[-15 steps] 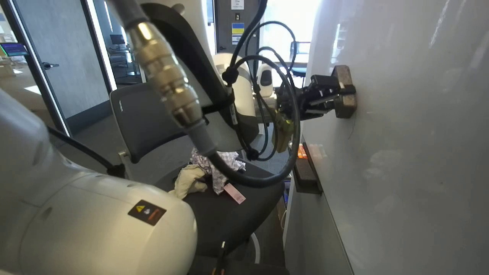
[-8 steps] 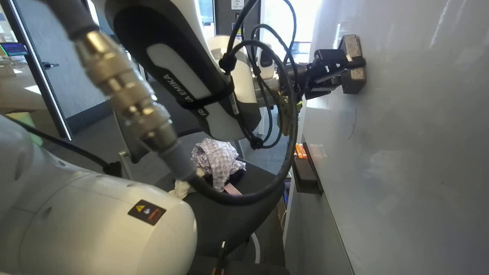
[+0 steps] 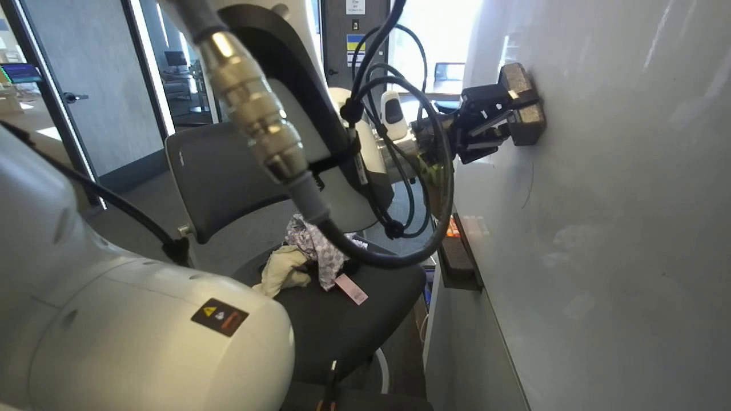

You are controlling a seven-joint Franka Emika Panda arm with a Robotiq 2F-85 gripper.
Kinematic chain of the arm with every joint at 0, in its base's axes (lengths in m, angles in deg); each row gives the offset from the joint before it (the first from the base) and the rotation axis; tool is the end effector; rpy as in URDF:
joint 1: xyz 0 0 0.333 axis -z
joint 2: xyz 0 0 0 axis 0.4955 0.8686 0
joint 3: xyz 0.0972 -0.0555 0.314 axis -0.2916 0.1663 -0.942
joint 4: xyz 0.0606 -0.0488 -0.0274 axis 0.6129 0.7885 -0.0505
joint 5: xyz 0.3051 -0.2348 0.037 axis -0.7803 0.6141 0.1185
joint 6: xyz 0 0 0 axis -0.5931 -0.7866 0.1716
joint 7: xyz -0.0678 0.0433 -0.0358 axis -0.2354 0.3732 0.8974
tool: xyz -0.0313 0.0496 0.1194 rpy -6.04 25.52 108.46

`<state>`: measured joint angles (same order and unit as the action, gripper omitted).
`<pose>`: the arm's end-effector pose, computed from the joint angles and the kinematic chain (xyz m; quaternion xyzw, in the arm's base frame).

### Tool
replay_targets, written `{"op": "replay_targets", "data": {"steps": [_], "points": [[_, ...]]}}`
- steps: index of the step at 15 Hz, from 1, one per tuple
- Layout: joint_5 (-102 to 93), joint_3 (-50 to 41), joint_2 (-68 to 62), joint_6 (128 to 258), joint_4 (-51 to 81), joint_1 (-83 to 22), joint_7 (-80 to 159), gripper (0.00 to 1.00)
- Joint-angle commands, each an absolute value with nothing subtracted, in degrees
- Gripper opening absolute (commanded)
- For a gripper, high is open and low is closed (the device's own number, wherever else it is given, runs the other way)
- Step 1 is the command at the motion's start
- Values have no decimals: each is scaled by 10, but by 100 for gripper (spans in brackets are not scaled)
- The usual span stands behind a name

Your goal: Use the duster to erase the markings on the board

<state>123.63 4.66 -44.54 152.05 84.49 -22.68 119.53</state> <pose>0.3239 -0.2247 0.4232 0.5761 -0.0878 0.3146 0.7493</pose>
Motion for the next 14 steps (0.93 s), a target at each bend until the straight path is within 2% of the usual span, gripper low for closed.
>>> {"op": "replay_targets", "data": {"steps": [1,14], "points": [[1222,89,-393,1539,841,-201,1202,32],[1217,104,-366,1563,852,-186,1206,32]]}}
